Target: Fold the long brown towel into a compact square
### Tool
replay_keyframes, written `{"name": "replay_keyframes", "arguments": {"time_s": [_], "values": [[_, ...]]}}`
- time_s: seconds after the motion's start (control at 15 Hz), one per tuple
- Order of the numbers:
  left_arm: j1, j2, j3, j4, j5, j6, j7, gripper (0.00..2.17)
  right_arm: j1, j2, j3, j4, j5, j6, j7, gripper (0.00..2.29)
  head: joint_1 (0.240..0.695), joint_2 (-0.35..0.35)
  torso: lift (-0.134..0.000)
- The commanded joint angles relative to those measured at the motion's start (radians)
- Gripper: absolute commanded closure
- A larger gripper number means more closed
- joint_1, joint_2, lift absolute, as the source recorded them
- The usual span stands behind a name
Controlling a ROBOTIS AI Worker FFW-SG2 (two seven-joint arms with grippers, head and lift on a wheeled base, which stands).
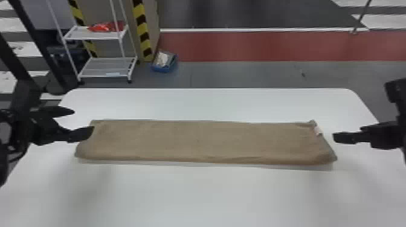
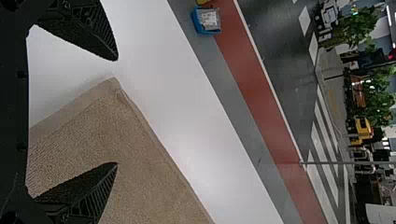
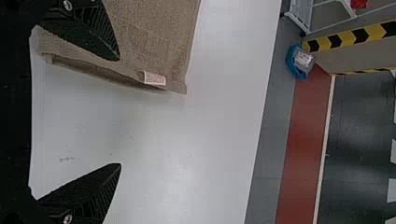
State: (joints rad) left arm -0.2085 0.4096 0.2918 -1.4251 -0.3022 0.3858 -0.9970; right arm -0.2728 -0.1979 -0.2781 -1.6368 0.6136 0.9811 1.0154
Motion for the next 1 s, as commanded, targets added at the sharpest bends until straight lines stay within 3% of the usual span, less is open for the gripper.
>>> {"name": "replay_keyframes", "arguments": {"time_s": [0.0,0.67,0.8,0.93], "values": [[0.001,0.000,0.000,0.000,-0.002,0.000,0.000,0.08,0.001,0.000,-0.003,0.000,-0.003,0.000,0.000,0.07,0.695,0.026,-0.125],[0.017,0.003,0.018,-0.005,0.009,0.009,-0.006,0.08,0.004,0.000,0.002,0.000,-0.003,0.003,0.000,0.07,0.695,0.029,-0.125],[0.026,-0.003,0.029,-0.031,0.014,0.077,0.000,0.09,0.004,0.000,0.005,0.002,-0.003,0.000,0.000,0.07,0.695,0.032,-0.125],[0.028,-0.012,0.047,-0.072,0.032,0.261,0.017,0.11,0.003,0.000,0.008,0.005,-0.002,0.000,0.000,0.07,0.695,0.040,-0.125]]}}
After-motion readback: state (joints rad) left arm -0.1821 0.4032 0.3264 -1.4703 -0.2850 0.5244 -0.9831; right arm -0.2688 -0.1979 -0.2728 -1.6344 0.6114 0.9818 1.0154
